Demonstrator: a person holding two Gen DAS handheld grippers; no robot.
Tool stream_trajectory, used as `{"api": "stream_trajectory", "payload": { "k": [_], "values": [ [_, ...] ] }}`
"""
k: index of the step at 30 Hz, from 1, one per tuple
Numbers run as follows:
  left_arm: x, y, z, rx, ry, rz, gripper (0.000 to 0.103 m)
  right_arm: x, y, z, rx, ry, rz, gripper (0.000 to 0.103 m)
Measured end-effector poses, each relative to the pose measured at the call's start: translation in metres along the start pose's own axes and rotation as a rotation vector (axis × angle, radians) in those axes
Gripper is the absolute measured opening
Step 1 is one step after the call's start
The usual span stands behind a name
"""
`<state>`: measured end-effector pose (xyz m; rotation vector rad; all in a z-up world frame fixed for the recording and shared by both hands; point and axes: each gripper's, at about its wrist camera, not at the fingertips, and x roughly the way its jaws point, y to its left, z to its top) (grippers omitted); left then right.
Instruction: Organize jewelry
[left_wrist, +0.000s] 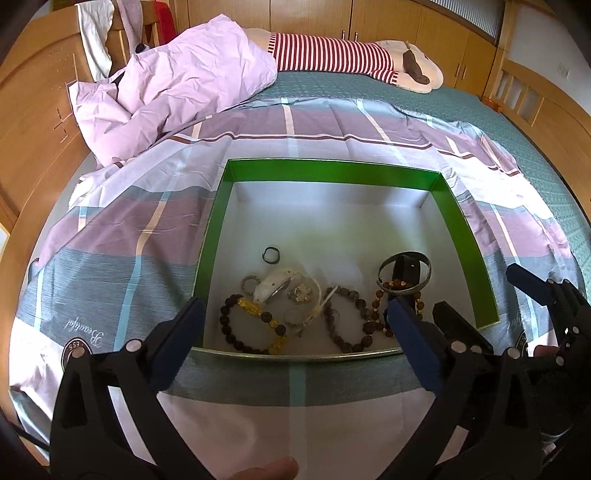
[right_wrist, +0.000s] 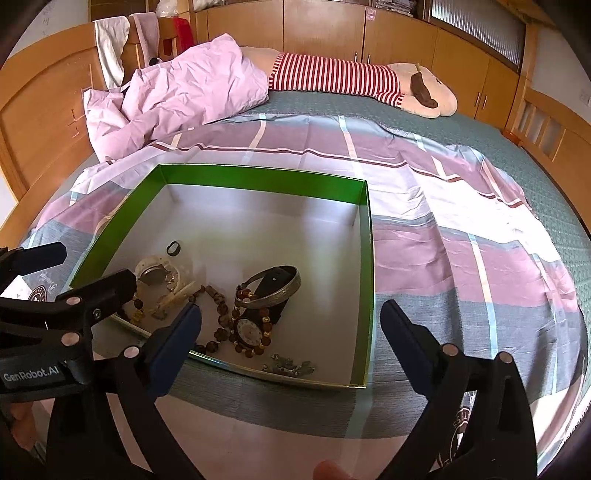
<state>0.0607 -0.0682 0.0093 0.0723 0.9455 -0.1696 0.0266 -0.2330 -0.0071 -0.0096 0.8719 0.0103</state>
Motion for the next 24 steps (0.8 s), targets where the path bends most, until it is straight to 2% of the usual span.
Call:
{"api": "stream_trajectory", "payload": {
  "k": [24],
  "values": [
    [-0.0016, -0.0009, 0.0004, 0.002, 0.003, 0.001, 0.099, -0.0035, 0.0008, 0.0008, -0.007, -0.012, -0.011, 0.099]
  ]
}}
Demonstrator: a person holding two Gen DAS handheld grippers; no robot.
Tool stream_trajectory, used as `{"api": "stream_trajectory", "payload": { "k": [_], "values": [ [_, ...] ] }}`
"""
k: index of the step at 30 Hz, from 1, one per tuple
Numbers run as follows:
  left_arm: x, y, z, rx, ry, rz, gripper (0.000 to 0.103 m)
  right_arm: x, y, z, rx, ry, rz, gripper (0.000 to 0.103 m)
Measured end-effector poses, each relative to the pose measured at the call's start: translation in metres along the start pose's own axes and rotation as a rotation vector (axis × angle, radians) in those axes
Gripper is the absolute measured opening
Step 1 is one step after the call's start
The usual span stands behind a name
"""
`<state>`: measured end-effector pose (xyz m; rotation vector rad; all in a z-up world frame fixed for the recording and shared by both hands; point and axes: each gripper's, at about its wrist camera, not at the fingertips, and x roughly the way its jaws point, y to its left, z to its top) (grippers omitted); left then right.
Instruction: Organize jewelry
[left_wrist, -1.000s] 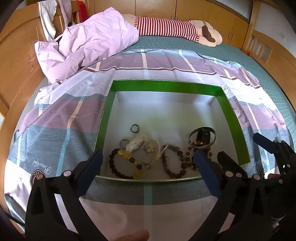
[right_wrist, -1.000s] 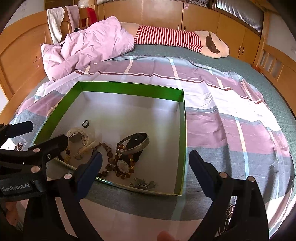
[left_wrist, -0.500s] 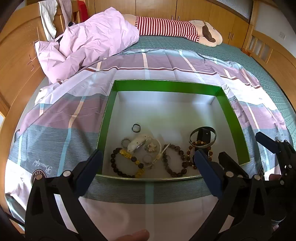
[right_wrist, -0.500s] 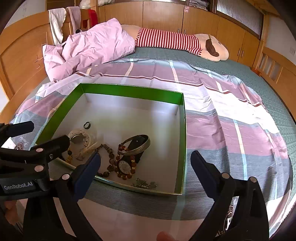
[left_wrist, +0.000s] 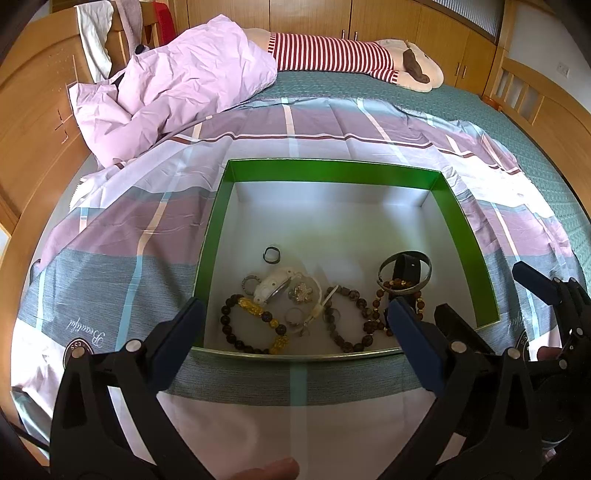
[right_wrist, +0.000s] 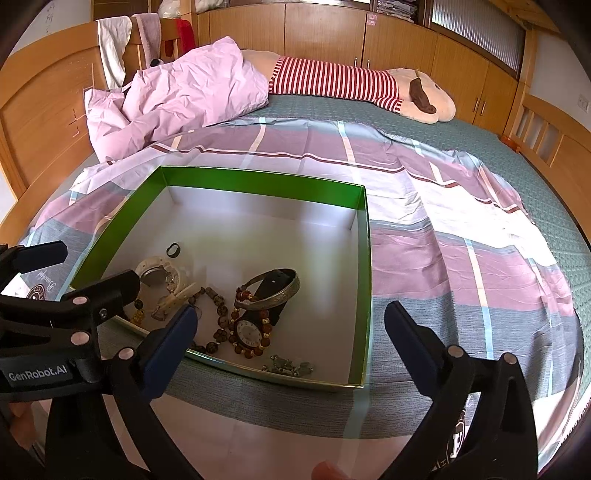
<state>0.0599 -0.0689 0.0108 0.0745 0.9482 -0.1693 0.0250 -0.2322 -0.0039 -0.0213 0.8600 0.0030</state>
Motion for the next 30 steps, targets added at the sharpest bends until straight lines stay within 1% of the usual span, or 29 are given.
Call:
{"api": "stream_trajectory", "payload": {
  "k": [30],
  "values": [
    [0.0007, 0.0001, -0.0015, 0.012, 0.005, 0.0, 0.099, 0.0026, -0.0004, -0.0015, -0.008, 0.006, -0.009, 0.099]
  ]
}}
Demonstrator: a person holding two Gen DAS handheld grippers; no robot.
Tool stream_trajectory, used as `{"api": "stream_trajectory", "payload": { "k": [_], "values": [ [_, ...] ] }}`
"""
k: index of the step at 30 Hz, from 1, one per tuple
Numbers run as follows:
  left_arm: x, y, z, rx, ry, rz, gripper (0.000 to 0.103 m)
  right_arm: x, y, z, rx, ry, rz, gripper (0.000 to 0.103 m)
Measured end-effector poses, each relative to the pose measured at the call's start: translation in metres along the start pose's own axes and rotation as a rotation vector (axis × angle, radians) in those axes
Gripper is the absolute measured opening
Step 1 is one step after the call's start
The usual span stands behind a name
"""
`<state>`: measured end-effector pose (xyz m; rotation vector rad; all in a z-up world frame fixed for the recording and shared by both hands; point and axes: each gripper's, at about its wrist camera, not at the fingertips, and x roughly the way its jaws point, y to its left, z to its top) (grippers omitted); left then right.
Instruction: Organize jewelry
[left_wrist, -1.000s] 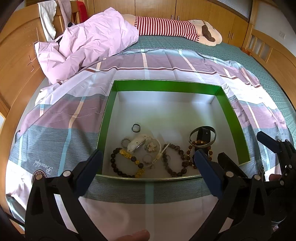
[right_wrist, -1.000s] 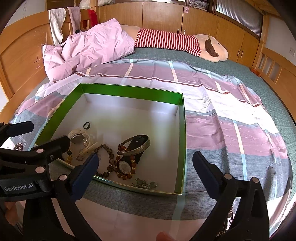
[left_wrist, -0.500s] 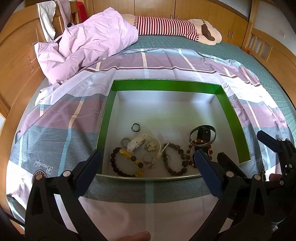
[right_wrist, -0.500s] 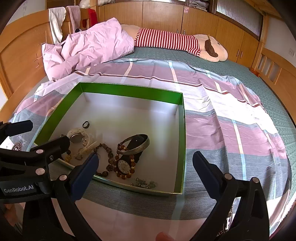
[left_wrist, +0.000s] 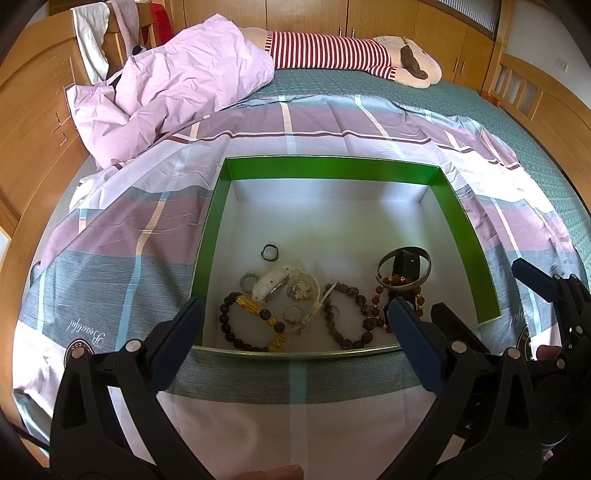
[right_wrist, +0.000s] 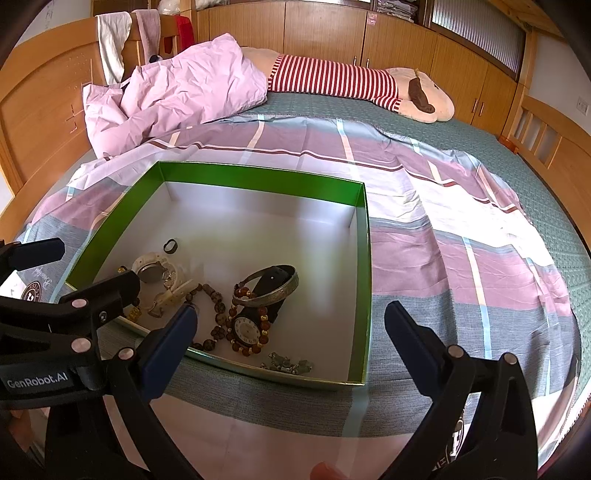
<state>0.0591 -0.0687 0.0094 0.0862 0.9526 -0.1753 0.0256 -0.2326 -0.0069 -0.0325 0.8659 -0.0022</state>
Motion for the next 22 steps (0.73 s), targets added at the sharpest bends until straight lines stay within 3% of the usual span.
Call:
{"api": "stream_trajectory", "payload": {
  "k": [22],
  "values": [
    [0.0037, -0.0004, -0.0015, 0.017, 0.02, -0.011, 0.099, 0.004, 0.0019, -0.0043, -0.001, 0.012, -0.006, 0.099]
  ]
}}
